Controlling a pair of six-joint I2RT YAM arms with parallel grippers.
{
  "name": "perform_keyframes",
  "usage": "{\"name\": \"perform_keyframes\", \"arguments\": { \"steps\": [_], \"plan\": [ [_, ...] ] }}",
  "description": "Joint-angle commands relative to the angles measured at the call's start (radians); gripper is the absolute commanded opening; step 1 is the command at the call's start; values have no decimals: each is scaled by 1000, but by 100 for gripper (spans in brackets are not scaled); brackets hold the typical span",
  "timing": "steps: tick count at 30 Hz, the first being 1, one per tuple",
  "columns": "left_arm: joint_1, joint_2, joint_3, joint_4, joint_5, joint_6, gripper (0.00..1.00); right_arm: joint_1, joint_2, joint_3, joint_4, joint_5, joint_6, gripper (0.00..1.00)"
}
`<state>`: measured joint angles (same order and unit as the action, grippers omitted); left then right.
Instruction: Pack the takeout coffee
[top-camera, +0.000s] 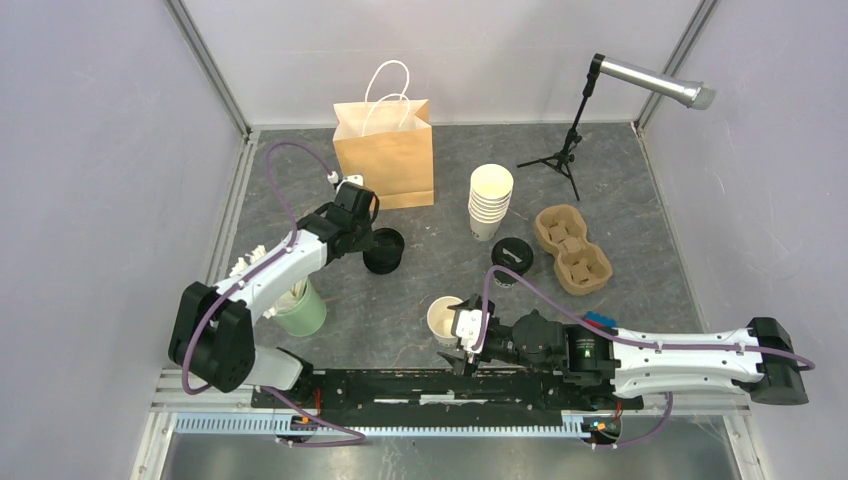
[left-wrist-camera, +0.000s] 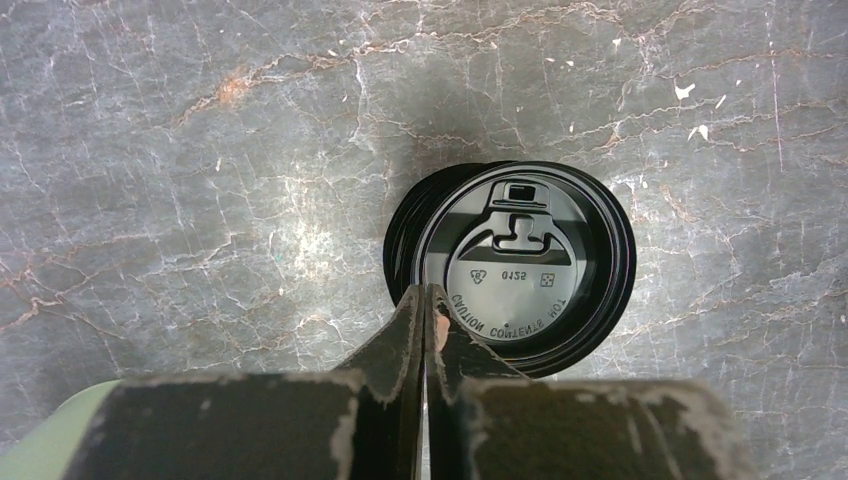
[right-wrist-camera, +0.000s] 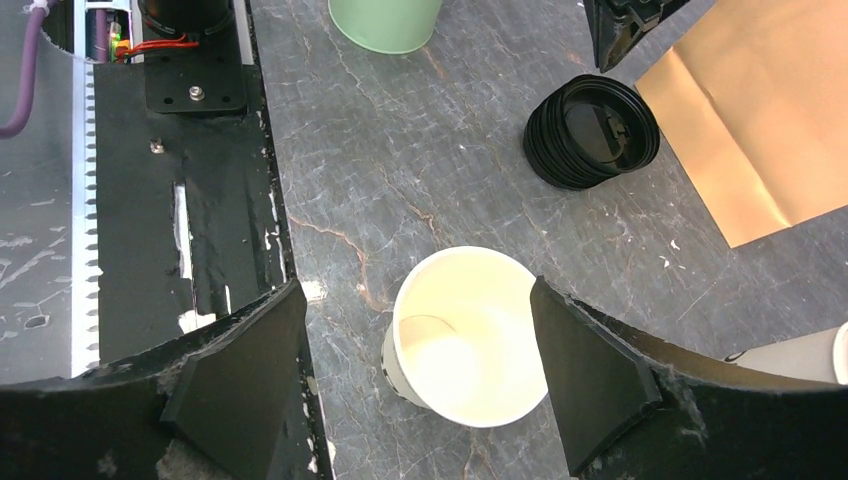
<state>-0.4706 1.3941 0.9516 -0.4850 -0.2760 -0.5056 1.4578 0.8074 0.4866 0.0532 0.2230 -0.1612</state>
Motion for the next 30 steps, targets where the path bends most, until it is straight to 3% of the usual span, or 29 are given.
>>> {"name": "perform_keyframes", "arguments": {
  "steps": [1,5,9,13,30],
  "plan": [
    [4,-20,45,1,8,57,4,6,5,0,56,22,11,90],
    [5,-8,52,26,-17,85,22,6,-3,6,59,67,36,90],
    [3,-2,51,76,80,111,34,6,-36,0,64,115,42,90],
    [-35,16,59,111,156,132,38,6,-80,-14,65,208,50,90],
    [-166,205,159,120,75,217,44,6,-235,-64,79,280,62,90]
  ]
}}
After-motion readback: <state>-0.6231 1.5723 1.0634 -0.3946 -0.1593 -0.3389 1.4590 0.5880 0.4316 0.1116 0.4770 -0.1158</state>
